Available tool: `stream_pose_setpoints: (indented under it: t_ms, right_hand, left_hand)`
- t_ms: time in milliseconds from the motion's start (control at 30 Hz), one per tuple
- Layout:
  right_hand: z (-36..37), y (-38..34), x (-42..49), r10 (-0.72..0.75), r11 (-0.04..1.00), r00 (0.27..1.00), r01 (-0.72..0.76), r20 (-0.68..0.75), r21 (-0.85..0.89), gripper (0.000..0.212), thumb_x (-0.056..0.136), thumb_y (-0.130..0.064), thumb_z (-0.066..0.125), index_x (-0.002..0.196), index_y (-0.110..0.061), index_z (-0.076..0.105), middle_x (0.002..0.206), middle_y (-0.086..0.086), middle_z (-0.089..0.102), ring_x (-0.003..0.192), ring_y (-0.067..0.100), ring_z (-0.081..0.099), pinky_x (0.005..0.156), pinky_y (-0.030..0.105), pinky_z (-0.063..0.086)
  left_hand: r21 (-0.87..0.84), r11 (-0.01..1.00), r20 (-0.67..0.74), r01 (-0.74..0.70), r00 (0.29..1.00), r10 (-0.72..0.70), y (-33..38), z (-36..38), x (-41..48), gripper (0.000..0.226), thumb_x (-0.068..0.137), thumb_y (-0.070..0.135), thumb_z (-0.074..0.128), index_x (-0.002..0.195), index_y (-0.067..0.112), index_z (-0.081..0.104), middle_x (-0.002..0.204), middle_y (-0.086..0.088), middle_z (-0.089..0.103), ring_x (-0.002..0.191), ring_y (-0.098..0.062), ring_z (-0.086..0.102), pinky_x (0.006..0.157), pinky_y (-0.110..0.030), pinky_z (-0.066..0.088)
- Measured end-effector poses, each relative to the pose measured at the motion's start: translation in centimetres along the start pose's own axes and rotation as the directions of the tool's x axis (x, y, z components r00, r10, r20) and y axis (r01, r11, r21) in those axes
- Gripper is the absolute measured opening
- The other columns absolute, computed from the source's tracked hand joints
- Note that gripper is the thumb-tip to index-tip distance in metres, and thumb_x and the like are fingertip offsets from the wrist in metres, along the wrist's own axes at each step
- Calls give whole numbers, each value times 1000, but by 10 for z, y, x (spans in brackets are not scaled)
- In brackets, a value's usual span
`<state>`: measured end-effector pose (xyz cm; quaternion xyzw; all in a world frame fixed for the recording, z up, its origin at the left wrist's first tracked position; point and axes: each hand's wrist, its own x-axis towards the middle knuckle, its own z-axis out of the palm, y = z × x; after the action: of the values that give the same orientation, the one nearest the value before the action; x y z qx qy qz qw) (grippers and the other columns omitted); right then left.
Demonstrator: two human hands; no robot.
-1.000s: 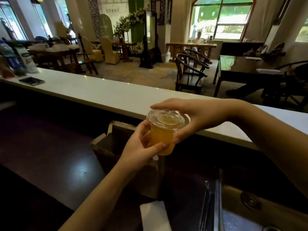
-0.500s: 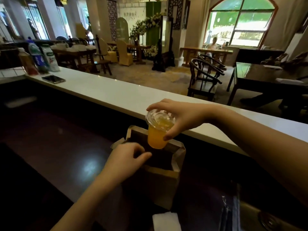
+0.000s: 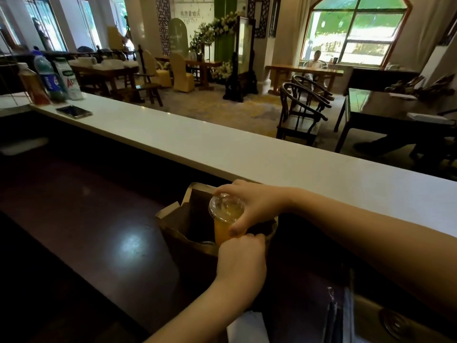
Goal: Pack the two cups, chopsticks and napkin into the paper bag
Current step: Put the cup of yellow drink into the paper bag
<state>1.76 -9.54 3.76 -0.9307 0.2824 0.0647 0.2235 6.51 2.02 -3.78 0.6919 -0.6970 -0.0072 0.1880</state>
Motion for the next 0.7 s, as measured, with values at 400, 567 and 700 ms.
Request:
stream_pose_setpoints:
  t_ms: [400,567,700]
  right_hand:
    - [28,18,-3,-35,957,999,23,-38,-290,91,71,-39,76,143,-31,21,139,5,28,128,24,23,103,37,40]
    - [48,10,4,-32,967,999,21,-39,-255,92,74,-34,74,145,-31,17,140,7,30,128,24,26,100,34,39]
    - [58,10,10,43,994,999,-45,-23,-100,90,74,-33,74,145,-31,18,140,7,31,128,26,31,101,36,39]
  left_hand:
    - [-116,981,20,-153,987,157,-4,-4,-15,26,95,23,40,113,19,59,100,-5,69,91,-25,63,72,-34,46]
    - [-2,974,34,-226,974,226,-3,-10,-15,15,71,22,72,83,29,72,54,5,67,46,-10,61,39,-18,38]
    - [10,976,-2,-216,976,216,-5,-3,-19,19,69,23,75,86,31,72,51,8,65,42,-6,58,37,-15,37]
